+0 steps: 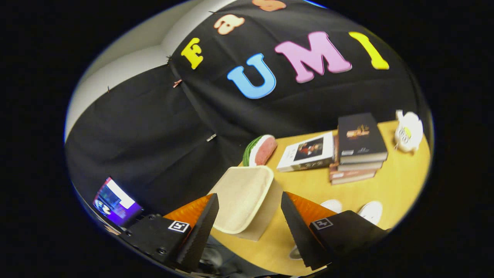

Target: Open the storage box then place both shoes into the box .Put the left shoe in first, then the right shoe, with the right side of both shoes facing outward in a uniform manner.

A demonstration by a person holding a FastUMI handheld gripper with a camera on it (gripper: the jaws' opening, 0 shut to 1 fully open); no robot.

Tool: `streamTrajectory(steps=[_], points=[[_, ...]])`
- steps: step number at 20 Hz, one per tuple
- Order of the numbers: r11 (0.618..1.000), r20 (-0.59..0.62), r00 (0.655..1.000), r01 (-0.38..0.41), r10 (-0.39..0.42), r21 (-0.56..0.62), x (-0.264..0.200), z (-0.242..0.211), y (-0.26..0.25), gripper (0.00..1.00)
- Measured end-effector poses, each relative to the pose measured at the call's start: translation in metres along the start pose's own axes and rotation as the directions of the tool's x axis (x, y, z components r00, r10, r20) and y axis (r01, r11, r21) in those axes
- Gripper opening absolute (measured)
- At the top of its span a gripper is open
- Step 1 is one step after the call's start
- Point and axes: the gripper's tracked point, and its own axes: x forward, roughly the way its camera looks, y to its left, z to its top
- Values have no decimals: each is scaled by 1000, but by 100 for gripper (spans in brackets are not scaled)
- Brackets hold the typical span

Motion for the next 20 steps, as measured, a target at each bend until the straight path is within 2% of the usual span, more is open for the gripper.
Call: streamTrajectory(steps=[3,6,12,16,18,19,20], points=[[979,-75,995,-51,66,197,28,-34,-11,98],[942,-121,986,-70,115,329,51,-59,-17,98],[865,-162,975,-50,150,499,89,-91,-30,98],[814,-191,956,-75,223,576,100,-108,-11,96],[817,-197,956,-67,216,573,105,-114,-11,75],[796,-194,947,-93,257,599,104,-113,1,65],[783,-189,945,-98,266,615,97,-111,6,65]])
